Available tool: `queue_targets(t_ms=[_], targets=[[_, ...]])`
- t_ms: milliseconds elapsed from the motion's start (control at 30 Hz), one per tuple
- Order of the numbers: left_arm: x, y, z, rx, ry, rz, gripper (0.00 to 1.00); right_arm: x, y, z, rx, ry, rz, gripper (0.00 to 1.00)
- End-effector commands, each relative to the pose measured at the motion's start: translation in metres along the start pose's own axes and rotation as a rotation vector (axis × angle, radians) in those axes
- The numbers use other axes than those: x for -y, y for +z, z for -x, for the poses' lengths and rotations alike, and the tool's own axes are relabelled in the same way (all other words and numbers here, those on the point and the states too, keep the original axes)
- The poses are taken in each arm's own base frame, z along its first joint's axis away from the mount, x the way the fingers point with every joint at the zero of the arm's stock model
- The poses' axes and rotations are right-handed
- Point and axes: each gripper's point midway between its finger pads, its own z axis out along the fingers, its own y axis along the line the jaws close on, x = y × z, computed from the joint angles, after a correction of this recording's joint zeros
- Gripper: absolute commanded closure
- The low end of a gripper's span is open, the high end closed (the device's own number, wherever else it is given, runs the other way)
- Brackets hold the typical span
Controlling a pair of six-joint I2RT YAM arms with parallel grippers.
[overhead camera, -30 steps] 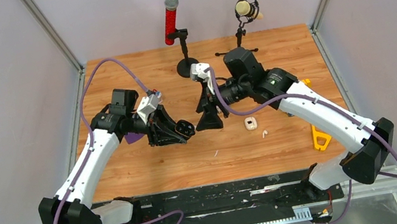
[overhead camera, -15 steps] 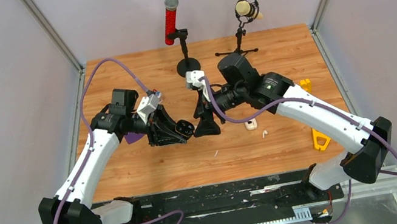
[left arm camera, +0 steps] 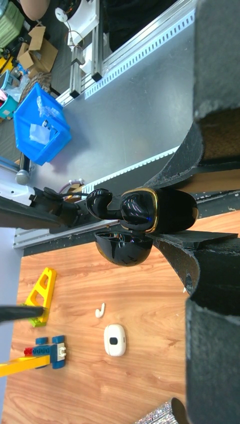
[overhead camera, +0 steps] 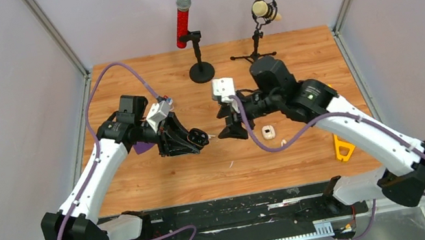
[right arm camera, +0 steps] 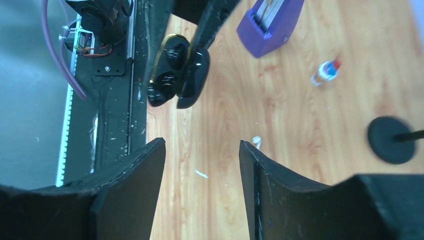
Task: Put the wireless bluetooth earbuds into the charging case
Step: Close the charging case with the earbuds inside.
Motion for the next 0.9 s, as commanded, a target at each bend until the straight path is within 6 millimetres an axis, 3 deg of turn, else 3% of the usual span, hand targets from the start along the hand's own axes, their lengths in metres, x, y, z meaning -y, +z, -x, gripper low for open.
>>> queue_targets(t_ms=[0,133,267,500,867], targets=[[0.024,0.001,0.022,0.100,0.029,-0.121,1.00,-0.014,-0.031,0.033,0.115,-0.295,0.009,0.46],[0.019,0.001,0.020,0.092,0.015,-0.115,1.00,-0.026,-0.022,0.029,0.138,-0.439,0.096,0.51],[0.013,0.001,0.018,0.083,-0.013,-0.107,1.00,-0.039,-0.010,0.021,0.143,-0.526,0.200,0.65],[0.012,0.001,0.016,0.070,-0.009,-0.096,1.00,-0.043,0.009,0.019,0.106,-0.562,0.219,0.66],[0.011,0.001,0.015,0.067,-0.016,-0.094,1.00,-0.046,0.016,0.022,0.090,-0.568,0.216,0.69]])
